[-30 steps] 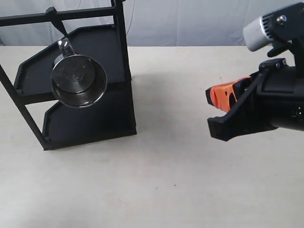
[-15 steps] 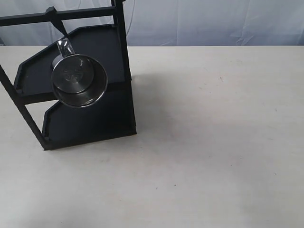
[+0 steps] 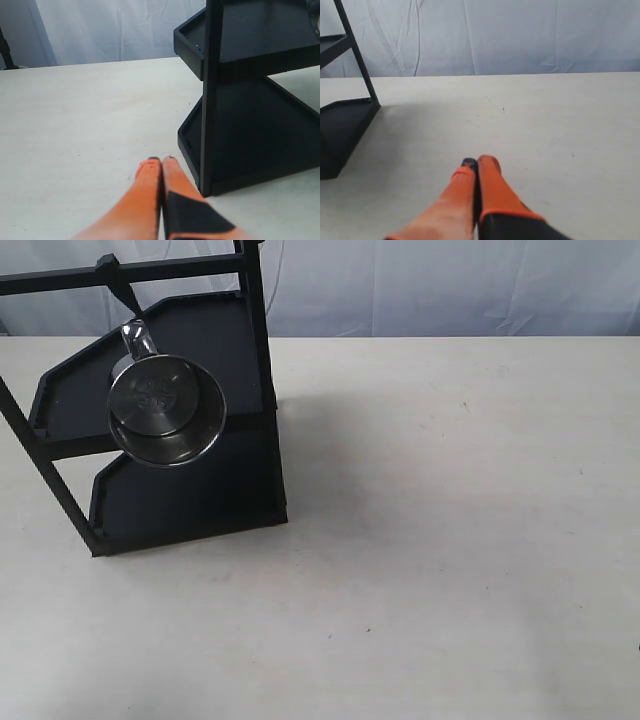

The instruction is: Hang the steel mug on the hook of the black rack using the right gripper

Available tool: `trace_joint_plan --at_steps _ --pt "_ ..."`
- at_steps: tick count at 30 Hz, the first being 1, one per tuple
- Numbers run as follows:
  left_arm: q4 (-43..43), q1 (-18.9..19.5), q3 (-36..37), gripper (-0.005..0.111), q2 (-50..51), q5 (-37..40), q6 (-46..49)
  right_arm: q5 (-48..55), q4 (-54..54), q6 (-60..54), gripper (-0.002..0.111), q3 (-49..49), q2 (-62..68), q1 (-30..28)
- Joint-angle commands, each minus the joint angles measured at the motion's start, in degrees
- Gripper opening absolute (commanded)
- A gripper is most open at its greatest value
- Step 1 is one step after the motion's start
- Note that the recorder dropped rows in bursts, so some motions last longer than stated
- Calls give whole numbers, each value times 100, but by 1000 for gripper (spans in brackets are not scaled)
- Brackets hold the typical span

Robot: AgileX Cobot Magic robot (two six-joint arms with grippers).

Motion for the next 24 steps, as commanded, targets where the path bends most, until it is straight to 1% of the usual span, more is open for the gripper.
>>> trace_joint_plan --at_steps 1,6,11,24 --pt "36 -13 -9 0 25 -47 -21 421 -59 -40 -1 28 -162 -26" --pt "36 -13 -9 0 25 -47 -21 613 -59 -56 -1 28 -284 -26" --pt "36 -13 -9 0 25 -47 -21 747 316 -678 -1 28 -350 -26" --pt "36 -13 -9 0 25 -47 -21 726 354 -716 -1 28 -364 -26"
